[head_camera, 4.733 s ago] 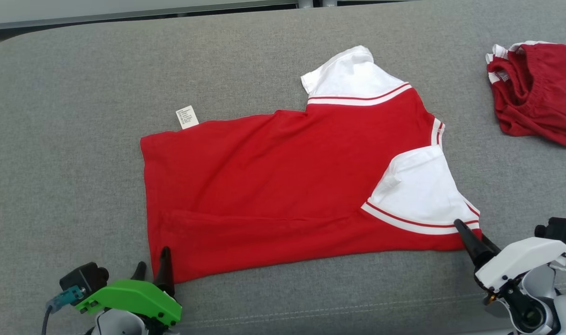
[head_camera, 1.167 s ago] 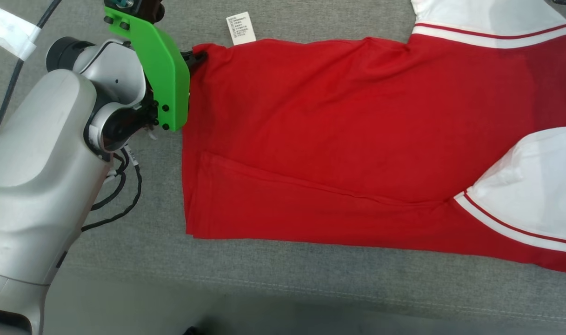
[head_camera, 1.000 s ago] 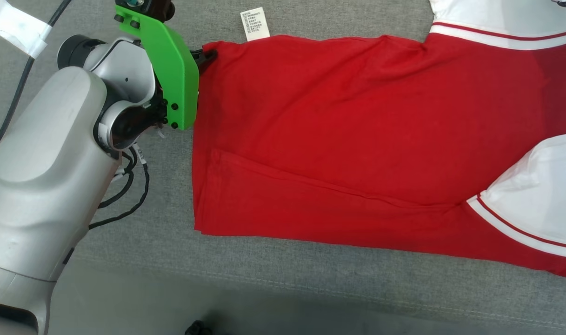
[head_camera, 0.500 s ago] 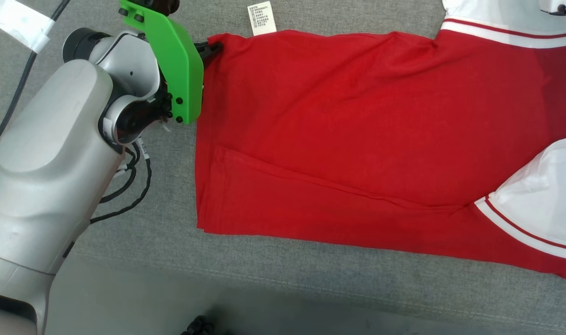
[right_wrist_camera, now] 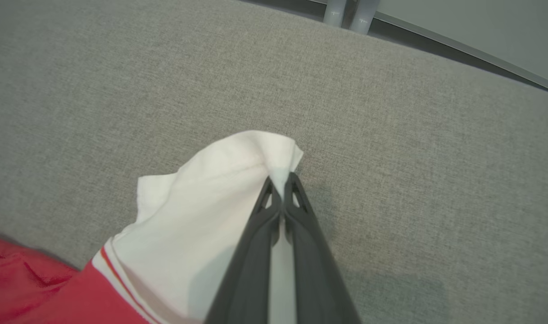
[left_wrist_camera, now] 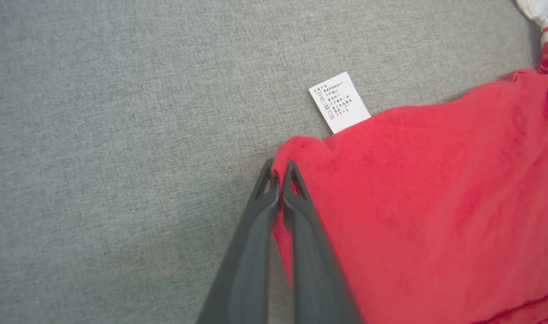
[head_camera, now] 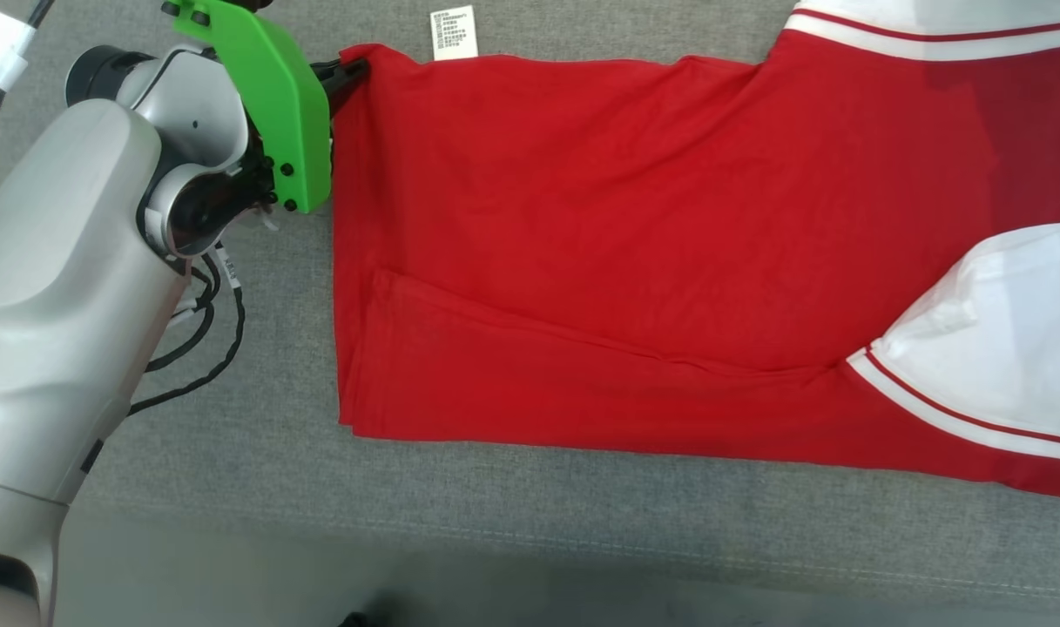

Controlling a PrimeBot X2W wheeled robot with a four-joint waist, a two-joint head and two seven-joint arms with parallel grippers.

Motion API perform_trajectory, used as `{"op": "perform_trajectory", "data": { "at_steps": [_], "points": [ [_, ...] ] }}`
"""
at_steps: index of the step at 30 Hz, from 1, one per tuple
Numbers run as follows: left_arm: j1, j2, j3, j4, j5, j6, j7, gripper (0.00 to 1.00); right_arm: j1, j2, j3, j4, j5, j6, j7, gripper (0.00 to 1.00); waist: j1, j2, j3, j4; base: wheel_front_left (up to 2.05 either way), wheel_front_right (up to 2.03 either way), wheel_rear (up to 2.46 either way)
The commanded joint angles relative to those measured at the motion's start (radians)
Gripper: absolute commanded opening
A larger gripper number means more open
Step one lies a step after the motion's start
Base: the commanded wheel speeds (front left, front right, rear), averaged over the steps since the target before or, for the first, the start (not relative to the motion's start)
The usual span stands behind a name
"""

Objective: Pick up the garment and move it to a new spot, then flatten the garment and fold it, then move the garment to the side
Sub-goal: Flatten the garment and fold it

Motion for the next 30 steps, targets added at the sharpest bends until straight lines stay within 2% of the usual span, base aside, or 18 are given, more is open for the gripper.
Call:
{"op": "perform_trajectory", "data": {
  "at_steps": [1,16,21,30],
  "points": [
    [0.012,0.017,0.007,0.012,-0.008,-0.002,-0.008,0.0,0.002,-0.006,0.016,-0.011,0.025,0.0,-0.013,0.0,0.0,-0.0001,-0.025,-0.024,0.0,0.0,0.0],
    [0.1,0.061,0.022,-0.027,-0.065,0.006,0.012,0.0,0.104,-0.06,0.164,-0.117,0.175,0.0,-0.058,0.0,0.0,-0.0001,-0.121,-0.084,0.0,0.0,0.0],
    [0.156,0.098,0.026,-0.082,-0.085,0.007,0.013,0.0,0.165,-0.103,0.217,-0.179,0.239,0.0,-0.1,0.0,0.0,-0.0001,-0.154,-0.099,0.0,0.0,0.0],
    [0.271,0.164,0.05,-0.204,-0.133,0.042,0.011,0.0,0.258,-0.179,0.26,-0.25,0.341,0.0,-0.172,0.0,0.0,-0.0001,-0.196,-0.126,0.0,0.0,0.0]
  ]
}}
